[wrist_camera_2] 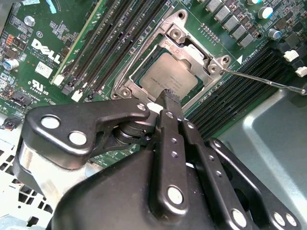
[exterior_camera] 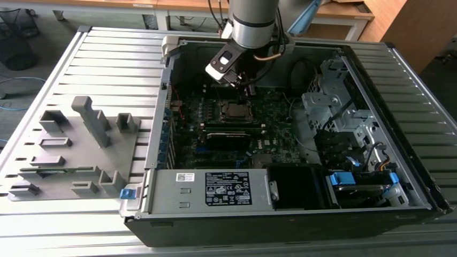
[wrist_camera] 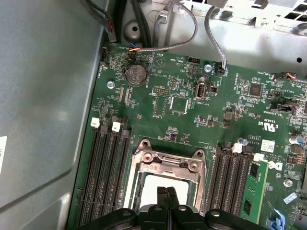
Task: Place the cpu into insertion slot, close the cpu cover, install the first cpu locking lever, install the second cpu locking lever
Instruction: 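Close the cpu cover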
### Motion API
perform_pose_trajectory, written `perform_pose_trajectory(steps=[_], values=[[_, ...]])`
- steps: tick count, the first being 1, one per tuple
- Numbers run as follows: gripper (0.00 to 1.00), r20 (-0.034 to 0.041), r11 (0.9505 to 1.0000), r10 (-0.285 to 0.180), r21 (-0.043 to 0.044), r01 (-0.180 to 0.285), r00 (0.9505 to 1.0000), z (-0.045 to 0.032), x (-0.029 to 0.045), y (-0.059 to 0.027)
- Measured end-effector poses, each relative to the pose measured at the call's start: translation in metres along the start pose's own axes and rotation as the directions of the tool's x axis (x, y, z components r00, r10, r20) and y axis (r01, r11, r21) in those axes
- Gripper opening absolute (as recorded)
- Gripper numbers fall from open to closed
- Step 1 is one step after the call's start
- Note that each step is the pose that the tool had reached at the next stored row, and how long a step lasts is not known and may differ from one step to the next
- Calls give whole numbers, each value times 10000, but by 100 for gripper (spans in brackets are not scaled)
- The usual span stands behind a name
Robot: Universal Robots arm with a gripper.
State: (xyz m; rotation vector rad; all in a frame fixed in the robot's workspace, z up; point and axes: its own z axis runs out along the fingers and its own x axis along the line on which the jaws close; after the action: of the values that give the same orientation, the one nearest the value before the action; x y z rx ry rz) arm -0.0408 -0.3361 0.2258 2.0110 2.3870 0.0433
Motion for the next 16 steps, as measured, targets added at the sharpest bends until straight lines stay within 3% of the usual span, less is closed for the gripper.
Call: perform_pose_trajectory(steps=[16], values=[[11, -10, 9995, -310, 0, 310, 9995, 0, 0, 0]])
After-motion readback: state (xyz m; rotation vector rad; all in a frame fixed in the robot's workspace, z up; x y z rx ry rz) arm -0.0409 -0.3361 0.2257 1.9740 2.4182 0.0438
